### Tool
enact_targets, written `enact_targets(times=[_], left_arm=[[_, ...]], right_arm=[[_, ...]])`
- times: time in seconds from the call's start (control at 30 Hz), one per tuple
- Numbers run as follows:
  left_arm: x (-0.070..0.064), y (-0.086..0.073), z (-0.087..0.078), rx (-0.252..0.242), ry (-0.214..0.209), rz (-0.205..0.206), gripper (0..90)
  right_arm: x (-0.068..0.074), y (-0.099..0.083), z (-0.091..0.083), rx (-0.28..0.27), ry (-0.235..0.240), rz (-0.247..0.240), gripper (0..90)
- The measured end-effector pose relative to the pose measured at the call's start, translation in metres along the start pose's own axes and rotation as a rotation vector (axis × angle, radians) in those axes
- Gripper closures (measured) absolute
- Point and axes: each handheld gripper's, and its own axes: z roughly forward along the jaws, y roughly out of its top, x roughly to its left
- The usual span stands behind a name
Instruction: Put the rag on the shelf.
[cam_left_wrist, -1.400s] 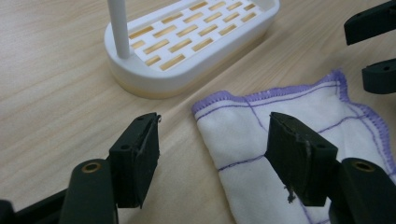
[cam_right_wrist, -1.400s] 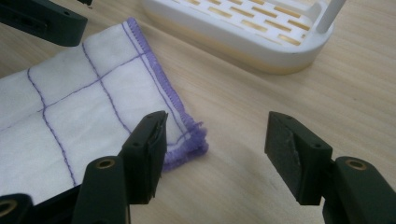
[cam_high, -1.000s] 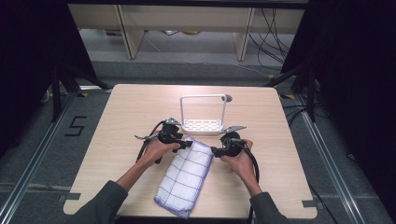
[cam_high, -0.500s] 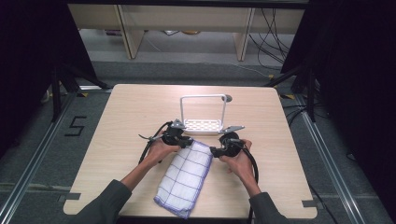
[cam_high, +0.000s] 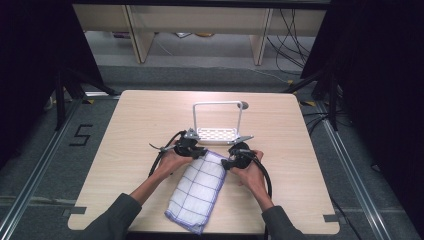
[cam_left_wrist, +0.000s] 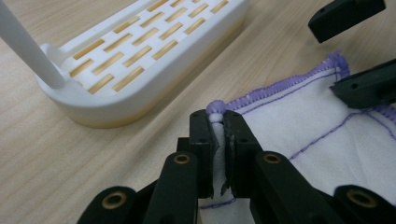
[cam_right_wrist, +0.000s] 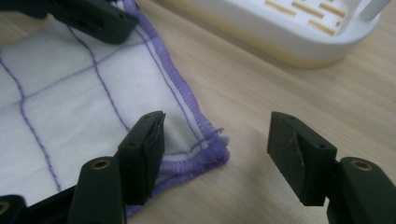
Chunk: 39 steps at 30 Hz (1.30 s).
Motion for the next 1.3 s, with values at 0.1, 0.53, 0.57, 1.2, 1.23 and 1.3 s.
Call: enact_targets(times=[0.1,0.53,0.57,1.2,1.23,1.3], left_arm=[[0.0,0.0,-0.001,-0.002,0.003,0.0,82.7],[-0.001,0.001,-0.01,-0.037,0.0,-0.009,83.3],[0.0,0.001,-0.014,-0.041,-0.008,-0.008,83.4],[-0.025,0.025,-0.099,-0.172,-0.019,0.008,83.6],[-0.027,0.027,-0.107,-0.181,-0.028,0.016,83.6],[-0.032,0.031,-0.118,-0.202,-0.049,0.008,83.6]], right_arm=[[0.0,-0.003,0.002,0.001,0.004,0.009,45.9],[0.004,-0.006,-0.002,-0.04,0.117,-0.016,84.1],[0.004,-0.006,-0.002,-0.059,0.115,-0.03,84.4],[0.031,0.015,-0.082,-0.23,0.182,-0.135,85.0],[0.033,0.016,-0.088,-0.241,0.185,-0.13,85.1],[0.036,0.018,-0.099,-0.283,0.197,-0.138,85.2]])
